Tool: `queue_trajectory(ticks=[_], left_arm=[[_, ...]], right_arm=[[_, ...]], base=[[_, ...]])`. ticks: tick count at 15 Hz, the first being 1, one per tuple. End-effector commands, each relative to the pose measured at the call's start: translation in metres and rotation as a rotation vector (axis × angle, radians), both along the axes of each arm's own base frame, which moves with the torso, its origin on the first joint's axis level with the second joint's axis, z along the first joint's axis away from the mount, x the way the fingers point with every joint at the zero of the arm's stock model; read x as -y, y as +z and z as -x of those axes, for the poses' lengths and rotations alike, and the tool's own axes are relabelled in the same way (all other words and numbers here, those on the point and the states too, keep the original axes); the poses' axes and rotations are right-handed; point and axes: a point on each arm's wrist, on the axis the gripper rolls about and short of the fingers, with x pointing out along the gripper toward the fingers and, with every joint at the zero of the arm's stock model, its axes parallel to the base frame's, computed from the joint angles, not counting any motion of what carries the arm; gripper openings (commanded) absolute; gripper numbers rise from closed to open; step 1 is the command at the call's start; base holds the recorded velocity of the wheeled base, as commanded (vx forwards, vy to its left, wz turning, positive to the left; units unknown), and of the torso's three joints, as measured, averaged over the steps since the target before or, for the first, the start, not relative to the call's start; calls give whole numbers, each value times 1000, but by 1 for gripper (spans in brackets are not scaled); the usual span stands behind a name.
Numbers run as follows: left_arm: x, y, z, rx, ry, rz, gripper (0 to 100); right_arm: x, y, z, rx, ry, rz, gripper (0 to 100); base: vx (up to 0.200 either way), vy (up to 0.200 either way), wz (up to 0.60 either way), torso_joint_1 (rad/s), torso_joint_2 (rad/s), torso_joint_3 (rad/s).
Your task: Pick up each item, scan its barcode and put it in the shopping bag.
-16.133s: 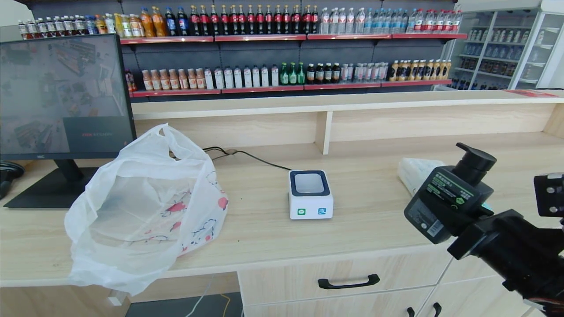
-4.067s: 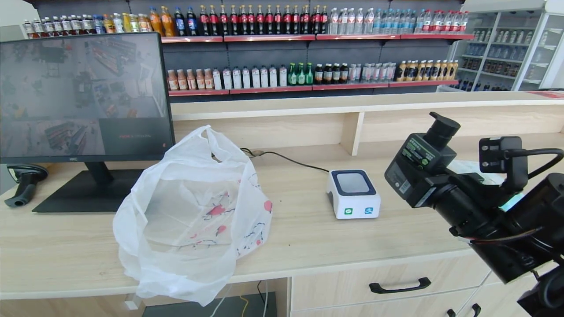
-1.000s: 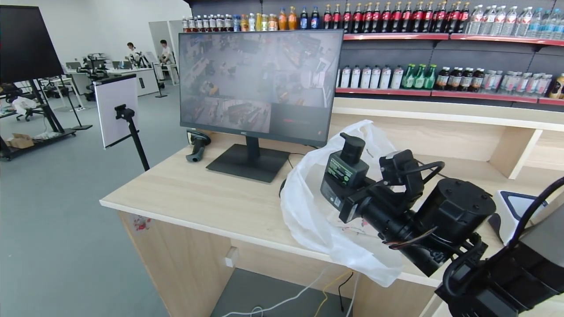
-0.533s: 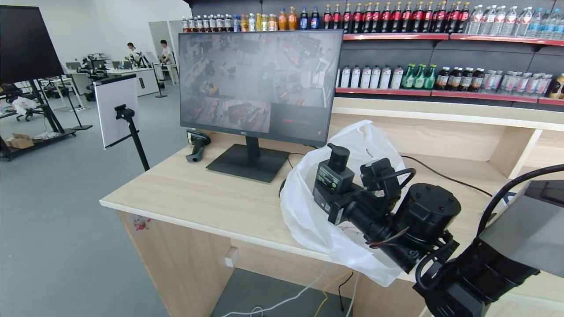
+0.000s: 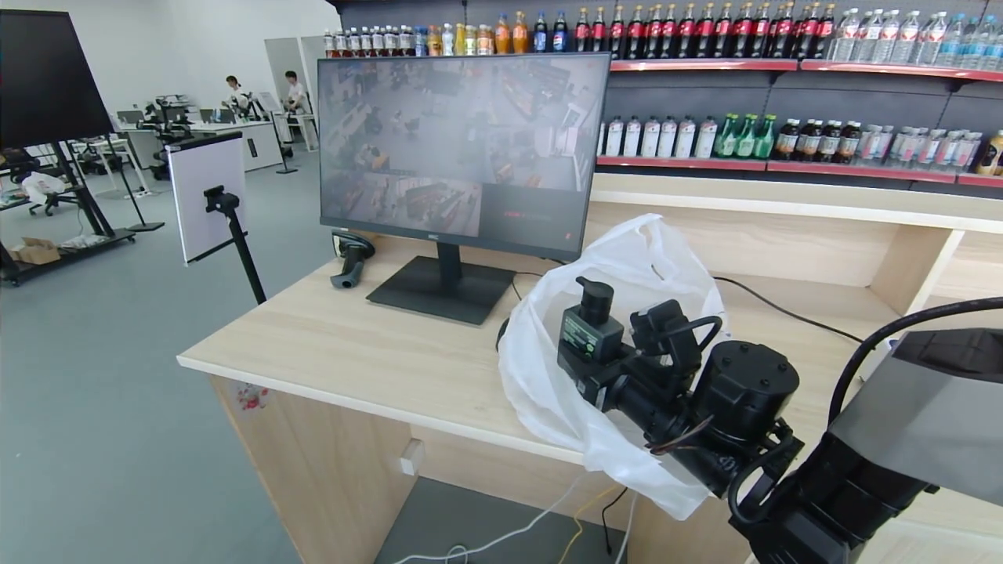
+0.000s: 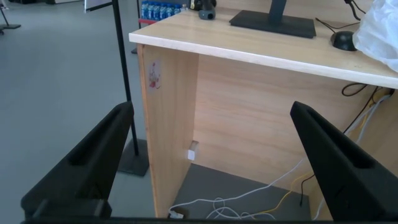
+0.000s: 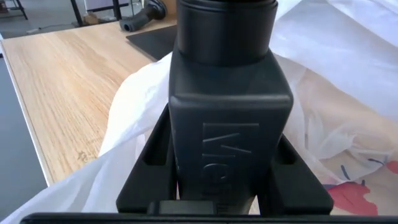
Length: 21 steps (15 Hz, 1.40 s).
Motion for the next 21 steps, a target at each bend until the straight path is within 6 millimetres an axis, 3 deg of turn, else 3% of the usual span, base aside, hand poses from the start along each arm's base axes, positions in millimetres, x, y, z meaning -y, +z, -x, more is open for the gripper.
queue_trajectory(ticks=[1,18,19,21], left_arm=[[0,0,0,2,0,-1,100],[0,0,0,2,0,0,100],[0,0,0,2,0,-1,100],[0,0,0,2,0,0,100]], right_arm=[[0,-5,0,-13,-1,9,0],[5,-20,-2,-67,-16,25,0],[5,-20,-2,-67,-16,23,100],[6,-19,-2,-69,-16,17,100]], base=[[0,0,0,0,0,0],[0,0,0,0,0,0],[0,0,0,0,0,0],[0,0,0,0,0,0]])
